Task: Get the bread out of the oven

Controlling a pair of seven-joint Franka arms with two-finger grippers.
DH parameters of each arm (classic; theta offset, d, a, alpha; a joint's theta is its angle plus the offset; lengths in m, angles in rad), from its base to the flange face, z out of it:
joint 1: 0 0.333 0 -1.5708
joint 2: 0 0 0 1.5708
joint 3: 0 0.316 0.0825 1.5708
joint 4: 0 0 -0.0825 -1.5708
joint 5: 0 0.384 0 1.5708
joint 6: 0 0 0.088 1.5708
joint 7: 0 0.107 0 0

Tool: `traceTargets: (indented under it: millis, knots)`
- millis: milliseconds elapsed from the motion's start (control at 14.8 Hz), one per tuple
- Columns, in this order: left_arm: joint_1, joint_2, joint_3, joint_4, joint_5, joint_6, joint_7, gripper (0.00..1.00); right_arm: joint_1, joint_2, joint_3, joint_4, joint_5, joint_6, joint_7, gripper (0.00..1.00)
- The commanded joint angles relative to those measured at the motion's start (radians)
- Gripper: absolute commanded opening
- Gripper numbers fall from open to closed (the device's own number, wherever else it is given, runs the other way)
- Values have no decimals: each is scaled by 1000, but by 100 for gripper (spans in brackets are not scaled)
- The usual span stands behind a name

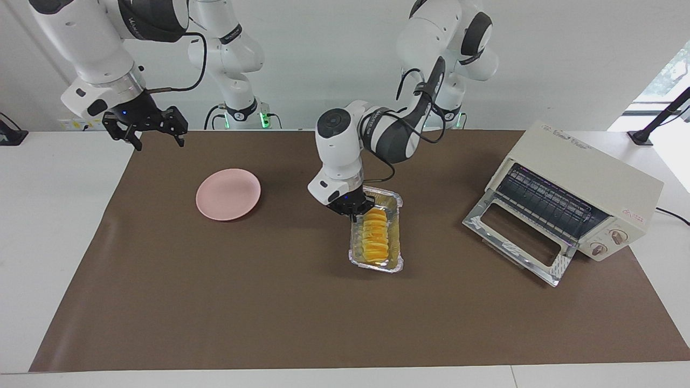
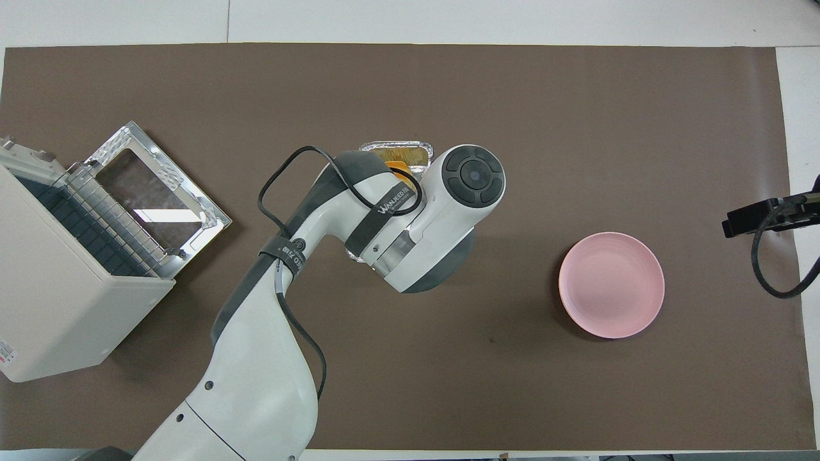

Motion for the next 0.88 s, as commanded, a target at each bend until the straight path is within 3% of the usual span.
traceTargets:
  millis: [0, 203, 270, 338, 406, 609, 811]
  knots:
    - [-62, 56, 25, 35, -11, 4, -139, 0, -5, -16, 10, -13, 17, -8, 13, 100]
    - [-64, 63, 30, 35, -17, 42, -182, 0, -4, -16, 17, -12, 18, -7, 15, 100]
    - [-64, 63, 30, 37, -11, 42, -182, 7, -4, -16, 19, -12, 18, -7, 15, 100]
    - [-63, 61, 32, 35, -8, 42, -182, 62, -4, -16, 19, -13, 18, -8, 15, 100]
    - [-63, 58, 35, 37, 0, 39, -182, 100, -2, -16, 19, -12, 18, -8, 13, 100]
    - [-32, -28, 65, 35, -1, 22, -168, 100, -2, -16, 19, -13, 18, -7, 9, 100]
    - [118, -165, 65, -10, -9, -25, -134, 100, -1, -21, 20, -19, 21, -7, 9, 100]
